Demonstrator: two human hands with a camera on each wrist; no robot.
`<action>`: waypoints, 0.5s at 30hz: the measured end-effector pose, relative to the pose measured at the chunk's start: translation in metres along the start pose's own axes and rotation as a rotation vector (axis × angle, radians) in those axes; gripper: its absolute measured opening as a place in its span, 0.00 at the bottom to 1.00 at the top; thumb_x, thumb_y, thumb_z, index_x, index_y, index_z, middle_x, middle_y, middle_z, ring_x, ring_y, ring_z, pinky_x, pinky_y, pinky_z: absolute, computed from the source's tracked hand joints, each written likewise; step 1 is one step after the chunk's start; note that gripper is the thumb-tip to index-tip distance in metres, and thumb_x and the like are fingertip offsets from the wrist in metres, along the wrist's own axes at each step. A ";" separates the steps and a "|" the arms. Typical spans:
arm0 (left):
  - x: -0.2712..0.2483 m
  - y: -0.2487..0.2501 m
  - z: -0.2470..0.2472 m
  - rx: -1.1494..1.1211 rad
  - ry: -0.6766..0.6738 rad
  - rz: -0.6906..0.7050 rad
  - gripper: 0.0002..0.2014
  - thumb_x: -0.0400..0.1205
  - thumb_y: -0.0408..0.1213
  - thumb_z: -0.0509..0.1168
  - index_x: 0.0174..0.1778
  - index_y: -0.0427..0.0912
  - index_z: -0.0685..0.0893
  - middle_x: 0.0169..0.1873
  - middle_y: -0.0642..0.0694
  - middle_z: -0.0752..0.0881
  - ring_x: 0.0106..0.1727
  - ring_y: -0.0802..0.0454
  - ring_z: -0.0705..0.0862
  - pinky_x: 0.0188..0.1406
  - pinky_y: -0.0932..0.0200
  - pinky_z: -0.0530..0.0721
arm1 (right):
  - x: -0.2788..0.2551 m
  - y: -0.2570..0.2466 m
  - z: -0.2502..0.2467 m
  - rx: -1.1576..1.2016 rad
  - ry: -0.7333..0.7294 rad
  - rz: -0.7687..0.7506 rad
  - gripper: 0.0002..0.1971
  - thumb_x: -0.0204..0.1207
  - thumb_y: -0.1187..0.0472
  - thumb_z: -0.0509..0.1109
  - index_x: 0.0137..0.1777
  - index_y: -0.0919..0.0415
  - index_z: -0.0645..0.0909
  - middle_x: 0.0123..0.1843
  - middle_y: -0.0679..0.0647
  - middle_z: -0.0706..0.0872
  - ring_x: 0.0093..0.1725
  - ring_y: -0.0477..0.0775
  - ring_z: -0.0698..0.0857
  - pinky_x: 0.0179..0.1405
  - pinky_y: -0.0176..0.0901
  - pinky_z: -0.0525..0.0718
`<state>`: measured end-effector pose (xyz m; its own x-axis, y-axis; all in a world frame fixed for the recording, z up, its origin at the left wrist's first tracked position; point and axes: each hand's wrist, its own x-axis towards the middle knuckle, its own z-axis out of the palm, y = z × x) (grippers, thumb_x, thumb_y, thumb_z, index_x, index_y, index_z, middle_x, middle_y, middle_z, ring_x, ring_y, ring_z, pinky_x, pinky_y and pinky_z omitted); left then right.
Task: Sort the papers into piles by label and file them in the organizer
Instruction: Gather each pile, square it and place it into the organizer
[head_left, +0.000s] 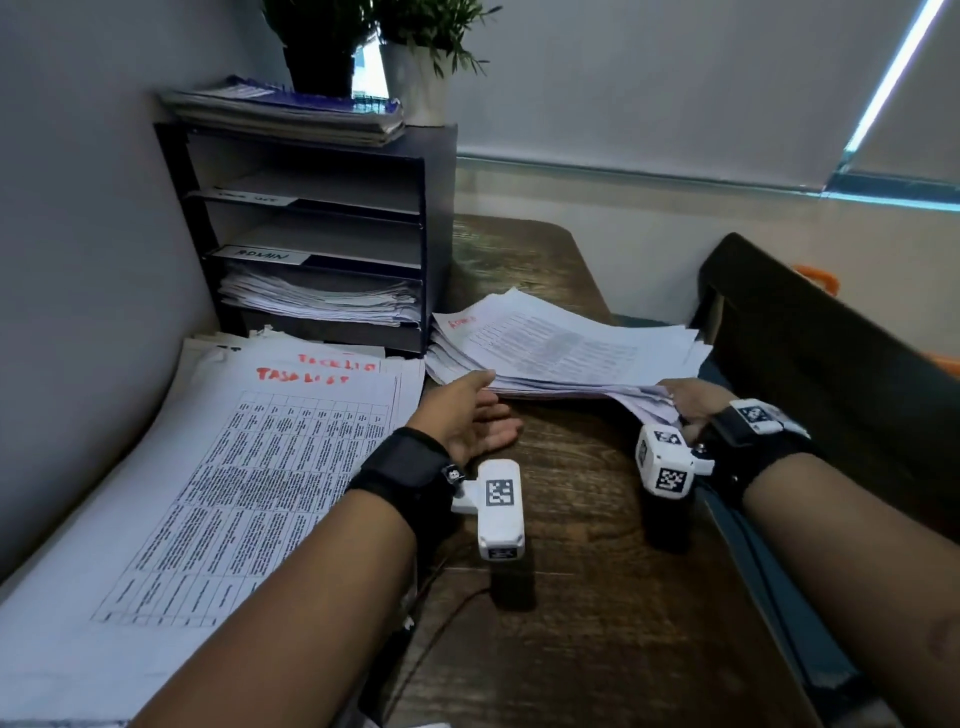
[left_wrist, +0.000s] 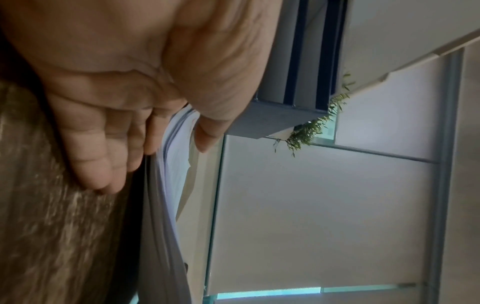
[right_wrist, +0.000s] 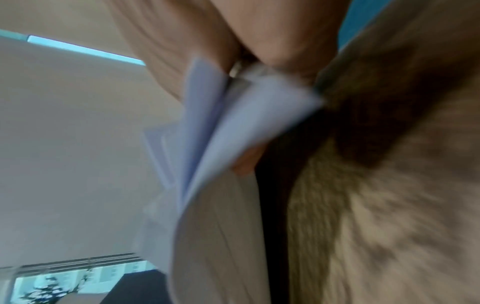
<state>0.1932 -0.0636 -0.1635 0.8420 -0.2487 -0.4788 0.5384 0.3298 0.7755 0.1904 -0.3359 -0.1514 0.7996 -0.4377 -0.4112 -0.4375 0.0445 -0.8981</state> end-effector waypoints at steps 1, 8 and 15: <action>-0.004 -0.001 0.002 0.008 -0.025 -0.026 0.23 0.87 0.48 0.65 0.67 0.31 0.71 0.61 0.32 0.82 0.53 0.34 0.88 0.50 0.45 0.88 | -0.008 0.005 -0.002 0.029 -0.014 0.015 0.09 0.86 0.60 0.60 0.59 0.64 0.76 0.39 0.55 0.78 0.30 0.53 0.83 0.12 0.33 0.79; -0.025 -0.020 0.035 0.354 0.184 0.147 0.22 0.82 0.47 0.72 0.65 0.34 0.83 0.56 0.36 0.87 0.35 0.50 0.82 0.21 0.64 0.80 | -0.096 0.059 0.007 0.252 -0.355 0.185 0.09 0.84 0.69 0.60 0.51 0.75 0.79 0.27 0.65 0.86 0.17 0.56 0.84 0.11 0.37 0.79; -0.047 -0.019 0.021 0.612 0.227 0.241 0.13 0.75 0.28 0.75 0.51 0.36 0.80 0.50 0.38 0.86 0.46 0.47 0.83 0.42 0.56 0.82 | -0.144 0.079 -0.004 0.485 -0.292 0.045 0.17 0.78 0.63 0.71 0.66 0.65 0.83 0.52 0.61 0.93 0.46 0.59 0.92 0.48 0.53 0.90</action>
<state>0.1421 -0.0777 -0.1471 0.9579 -0.0143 -0.2868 0.2754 -0.2377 0.9315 0.0388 -0.2733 -0.1622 0.8955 -0.1624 -0.4144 -0.2894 0.4951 -0.8192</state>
